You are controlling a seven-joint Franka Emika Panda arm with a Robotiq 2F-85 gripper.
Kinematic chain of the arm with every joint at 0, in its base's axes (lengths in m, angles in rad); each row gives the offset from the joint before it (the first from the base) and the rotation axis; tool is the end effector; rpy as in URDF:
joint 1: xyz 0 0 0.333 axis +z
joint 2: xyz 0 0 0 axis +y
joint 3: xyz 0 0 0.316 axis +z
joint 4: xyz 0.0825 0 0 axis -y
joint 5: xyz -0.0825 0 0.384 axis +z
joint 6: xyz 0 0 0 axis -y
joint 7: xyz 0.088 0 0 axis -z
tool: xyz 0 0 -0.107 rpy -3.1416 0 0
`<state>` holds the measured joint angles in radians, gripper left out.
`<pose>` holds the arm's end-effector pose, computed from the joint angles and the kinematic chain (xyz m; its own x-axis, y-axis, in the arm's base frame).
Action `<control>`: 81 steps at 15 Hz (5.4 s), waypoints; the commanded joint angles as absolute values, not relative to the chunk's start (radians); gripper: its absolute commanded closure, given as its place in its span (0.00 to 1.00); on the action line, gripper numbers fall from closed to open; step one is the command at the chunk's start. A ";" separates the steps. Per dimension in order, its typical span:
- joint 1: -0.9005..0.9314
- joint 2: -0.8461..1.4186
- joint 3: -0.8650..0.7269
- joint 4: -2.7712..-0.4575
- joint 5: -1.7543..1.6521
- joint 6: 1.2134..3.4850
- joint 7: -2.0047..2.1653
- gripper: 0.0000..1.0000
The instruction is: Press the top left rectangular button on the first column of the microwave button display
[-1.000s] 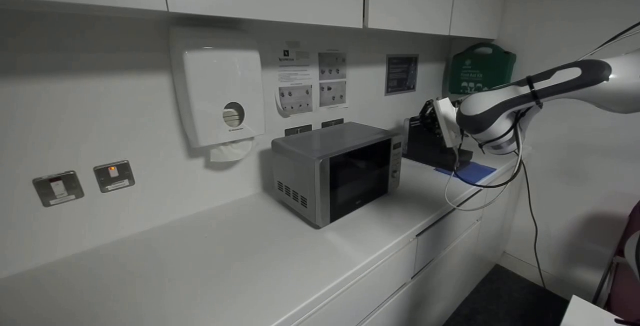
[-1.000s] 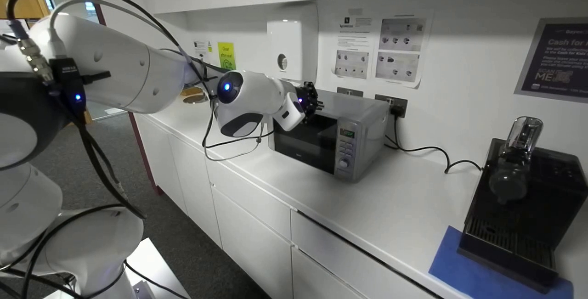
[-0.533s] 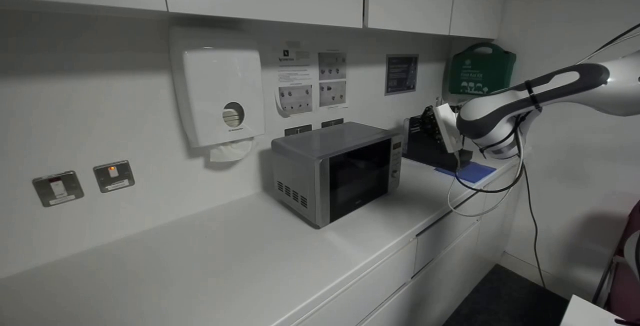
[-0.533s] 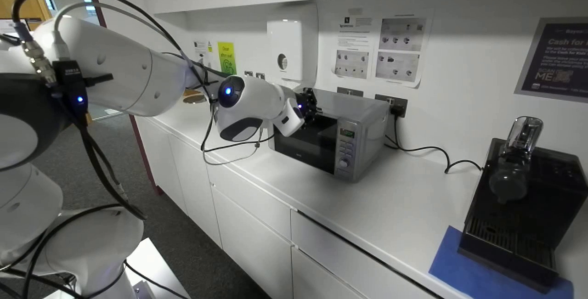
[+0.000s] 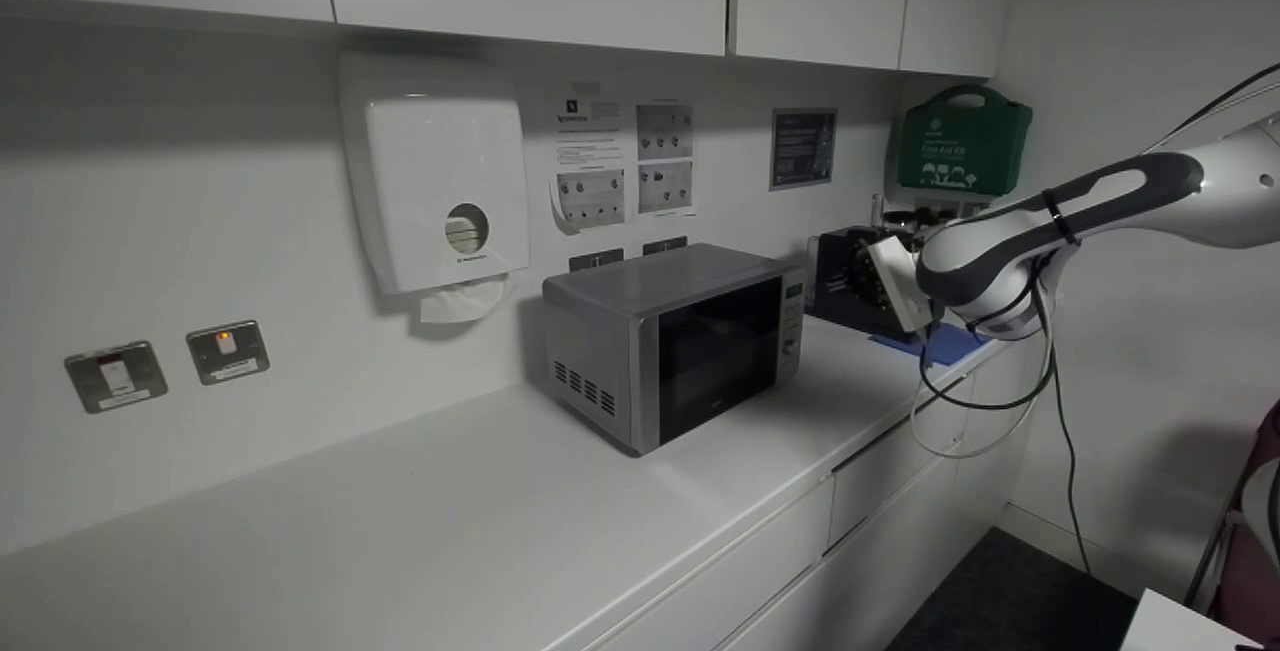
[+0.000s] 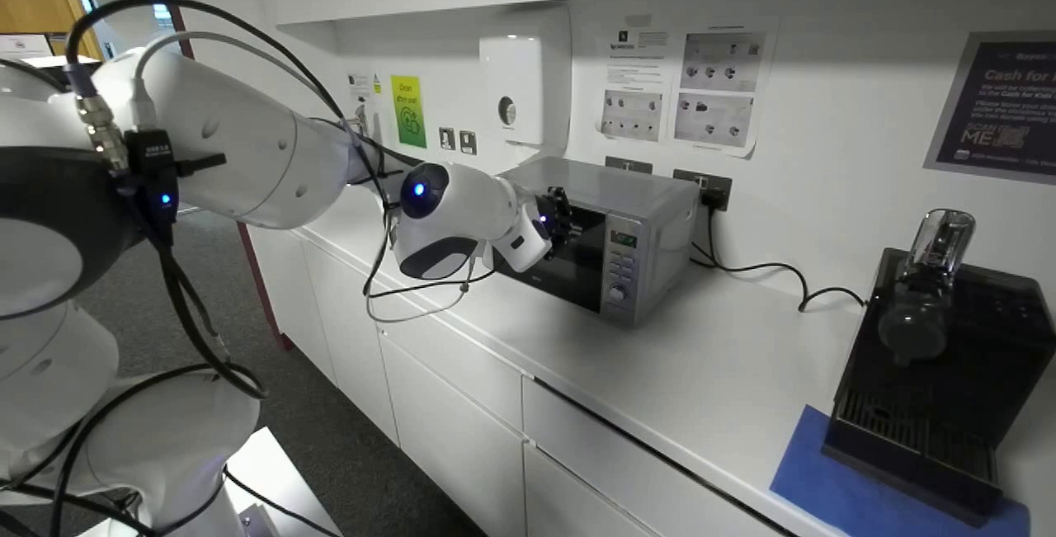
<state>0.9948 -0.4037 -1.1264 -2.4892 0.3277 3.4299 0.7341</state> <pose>0.4831 -0.1383 0.4668 0.0550 -0.9881 0.1438 -0.4452 -0.1531 -0.8822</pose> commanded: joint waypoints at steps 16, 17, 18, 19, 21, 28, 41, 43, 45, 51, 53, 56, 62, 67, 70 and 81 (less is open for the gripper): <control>1.369 -0.427 -1.581 -2.395 0.153 3.456 0.716 1.00; 1.402 -0.427 -1.614 -2.388 0.154 3.456 0.716 1.00; 1.431 -0.429 -1.643 -2.377 0.152 3.456 0.715 1.00; 1.452 -0.443 -1.644 -2.365 0.230 3.454 0.638 1.00; 1.504 -0.449 -1.686 -2.340 0.256 3.455 0.598 1.00; 1.672 -0.487 -1.819 -2.241 0.351 3.456 0.456 1.00; 1.917 -0.597 -1.974 -2.107 0.402 3.456 0.378 1.00; 1.922 -0.597 -1.980 -2.106 0.404 3.456 0.378 1.00; 1.923 -0.601 -1.983 -2.103 0.404 3.456 0.377 1.00; 1.794 -0.562 -1.867 -2.197 0.382 3.358 0.385 1.00; 1.719 -0.540 -1.788 -2.231 0.379 3.301 0.386 1.00; 1.611 -0.474 -1.691 -2.281 0.400 3.194 0.404 1.00; 1.378 -0.210 -1.555 -2.338 0.414 2.841 0.501 1.00; 1.233 -0.049 -1.468 -2.298 0.328 2.569 0.625 1.00; 1.213 0.001 -1.475 -2.252 0.252 2.370 0.684 1.00; 1.086 0.071 -1.385 -2.195 0.167 2.093 0.742 0.70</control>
